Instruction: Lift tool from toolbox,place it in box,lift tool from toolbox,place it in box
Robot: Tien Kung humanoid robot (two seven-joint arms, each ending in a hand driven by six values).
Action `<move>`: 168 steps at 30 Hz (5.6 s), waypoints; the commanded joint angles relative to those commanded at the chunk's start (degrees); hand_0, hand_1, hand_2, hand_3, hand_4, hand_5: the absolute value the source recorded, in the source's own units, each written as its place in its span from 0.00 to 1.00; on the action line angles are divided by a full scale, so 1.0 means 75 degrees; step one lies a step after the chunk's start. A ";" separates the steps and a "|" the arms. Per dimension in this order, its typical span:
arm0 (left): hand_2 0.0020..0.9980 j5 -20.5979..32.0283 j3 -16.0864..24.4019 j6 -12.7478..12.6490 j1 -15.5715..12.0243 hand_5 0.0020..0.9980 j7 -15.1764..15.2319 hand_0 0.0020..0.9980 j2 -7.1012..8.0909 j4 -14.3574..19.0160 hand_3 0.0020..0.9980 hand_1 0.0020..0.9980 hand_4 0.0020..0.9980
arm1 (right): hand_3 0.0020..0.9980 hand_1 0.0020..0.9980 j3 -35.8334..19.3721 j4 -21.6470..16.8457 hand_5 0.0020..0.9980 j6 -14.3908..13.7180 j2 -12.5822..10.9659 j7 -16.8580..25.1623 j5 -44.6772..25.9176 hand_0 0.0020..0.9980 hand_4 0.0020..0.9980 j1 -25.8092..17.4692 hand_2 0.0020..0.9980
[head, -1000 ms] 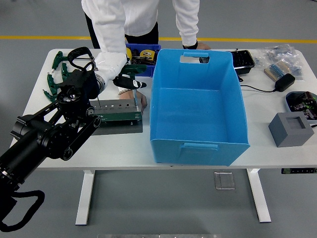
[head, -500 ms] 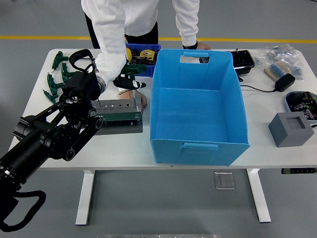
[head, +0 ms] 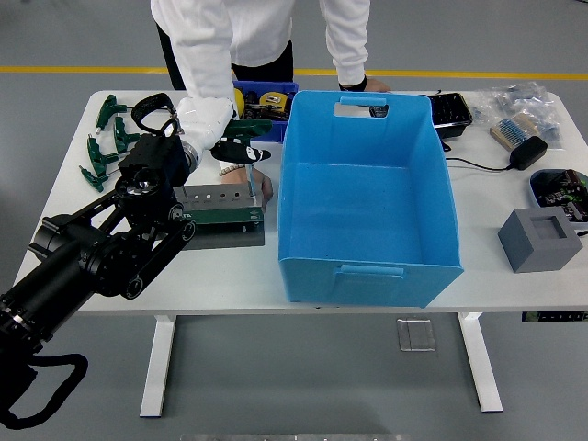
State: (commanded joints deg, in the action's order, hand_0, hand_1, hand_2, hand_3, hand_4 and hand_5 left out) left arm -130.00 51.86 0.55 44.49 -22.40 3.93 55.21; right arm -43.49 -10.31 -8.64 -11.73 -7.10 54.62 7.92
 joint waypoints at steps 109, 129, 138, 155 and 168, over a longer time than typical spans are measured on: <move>0.00 0.2476 -0.3653 -0.0752 0.2068 0.47 0.0862 0.06 0.0129 0.2499 0.03 0.00 0.65 | 0.59 0.55 -0.0229 0.0000 0.84 -0.0082 -0.0053 0.0032 0.0072 0.59 0.81 0.0009 0.64; 0.60 0.3326 -0.4568 -0.0445 0.2490 0.74 0.2140 0.33 -0.0524 0.0715 0.68 0.51 0.99 | 0.59 0.55 -0.0125 0.0000 0.83 -0.0046 -0.0173 0.0020 0.0214 0.59 0.81 0.0191 0.63; 0.74 0.2795 -0.3948 -0.1115 0.2975 0.77 0.2546 0.47 -0.0524 0.0445 0.76 0.64 1.00 | 0.59 0.54 0.0166 0.0000 0.83 -0.0052 -0.0284 0.0061 0.0060 0.59 0.81 0.0298 0.62; 0.79 0.2177 -0.3213 -0.0986 0.2666 0.78 0.2434 0.54 -0.0418 0.0598 0.78 0.68 1.00 | 0.59 0.54 0.0007 0.0000 0.82 -0.0063 -0.0256 0.0058 0.0152 0.59 0.82 0.0162 0.61; 0.74 0.1181 -0.2106 -0.0390 0.1374 0.78 0.2256 0.53 0.1073 0.1524 0.76 0.67 1.00 | 0.59 0.54 -0.0370 0.0000 0.82 -0.0094 -0.0085 0.0034 0.0274 0.59 0.81 -0.0073 0.61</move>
State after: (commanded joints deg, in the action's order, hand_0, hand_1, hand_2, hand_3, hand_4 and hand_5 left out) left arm -121.15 36.06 -2.37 54.79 -5.48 11.97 66.64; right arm -46.27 -10.31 -9.35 -12.36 -6.84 56.67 7.37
